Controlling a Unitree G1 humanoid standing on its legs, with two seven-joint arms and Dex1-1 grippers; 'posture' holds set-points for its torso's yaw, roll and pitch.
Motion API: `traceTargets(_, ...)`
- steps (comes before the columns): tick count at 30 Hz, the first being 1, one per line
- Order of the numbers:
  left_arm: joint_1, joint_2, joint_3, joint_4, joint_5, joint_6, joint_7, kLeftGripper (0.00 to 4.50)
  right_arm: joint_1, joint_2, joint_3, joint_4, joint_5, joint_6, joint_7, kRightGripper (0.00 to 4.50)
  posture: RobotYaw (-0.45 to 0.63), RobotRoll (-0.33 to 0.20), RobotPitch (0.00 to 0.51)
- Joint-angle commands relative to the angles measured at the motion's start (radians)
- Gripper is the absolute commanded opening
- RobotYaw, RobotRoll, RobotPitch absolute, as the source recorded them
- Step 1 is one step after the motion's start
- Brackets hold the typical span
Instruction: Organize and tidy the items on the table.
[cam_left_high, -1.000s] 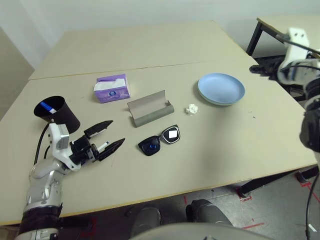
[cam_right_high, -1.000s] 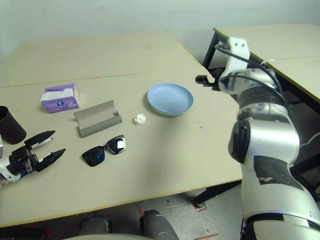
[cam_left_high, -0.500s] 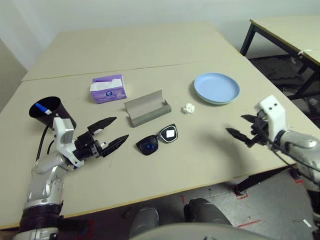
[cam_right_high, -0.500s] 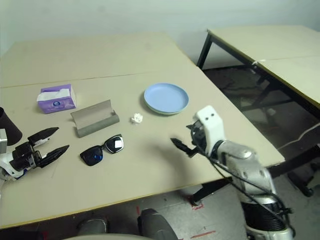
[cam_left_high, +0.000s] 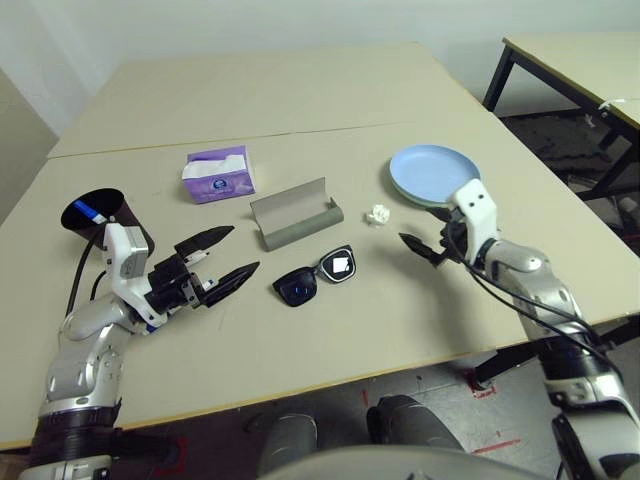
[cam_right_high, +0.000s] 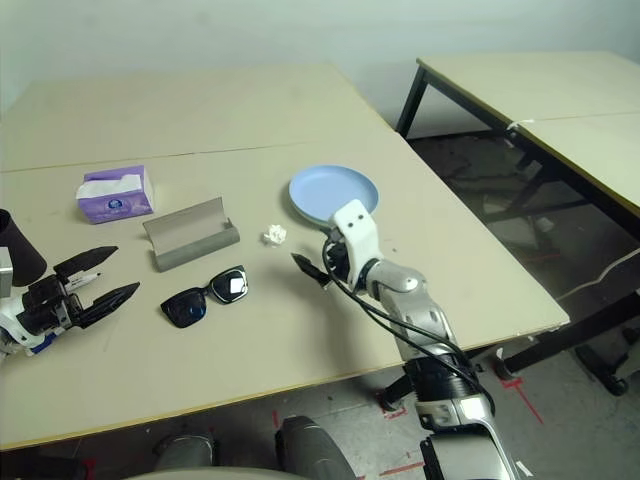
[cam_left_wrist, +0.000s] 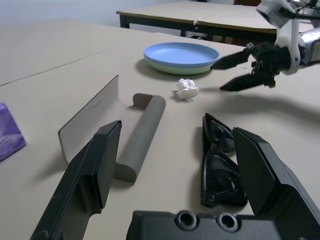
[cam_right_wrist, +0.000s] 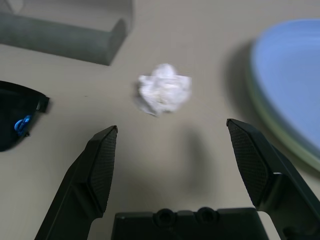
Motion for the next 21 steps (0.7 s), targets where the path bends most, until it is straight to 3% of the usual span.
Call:
traceTargets(1, 0.007, 0.013, 0.009, 0.01, 0.021, -0.005, 0.005, 4.5, -0.025, 0.029, 0.036, 0.071, -0.027, -0.04, 0.006, 4.45, -0.02, 0.0, 0.045)
traceTargets(15, 0.047, 0.114, 0.005, 0.062, 0.045, 0.0, -0.091, 4.5, -0.092, 0.08, 0.062, 0.18, -0.071, -0.091, 0.012, 4.45, -0.01, 0.0, 0.05)
traceTargets(21, 0.045, 0.124, -0.015, 0.076, 0.064, -0.019, -0.137, 4.5, -0.138, 0.116, 0.012, 0.223, -0.059, -0.039, -0.06, 4.45, -0.02, 0.0, 0.052)
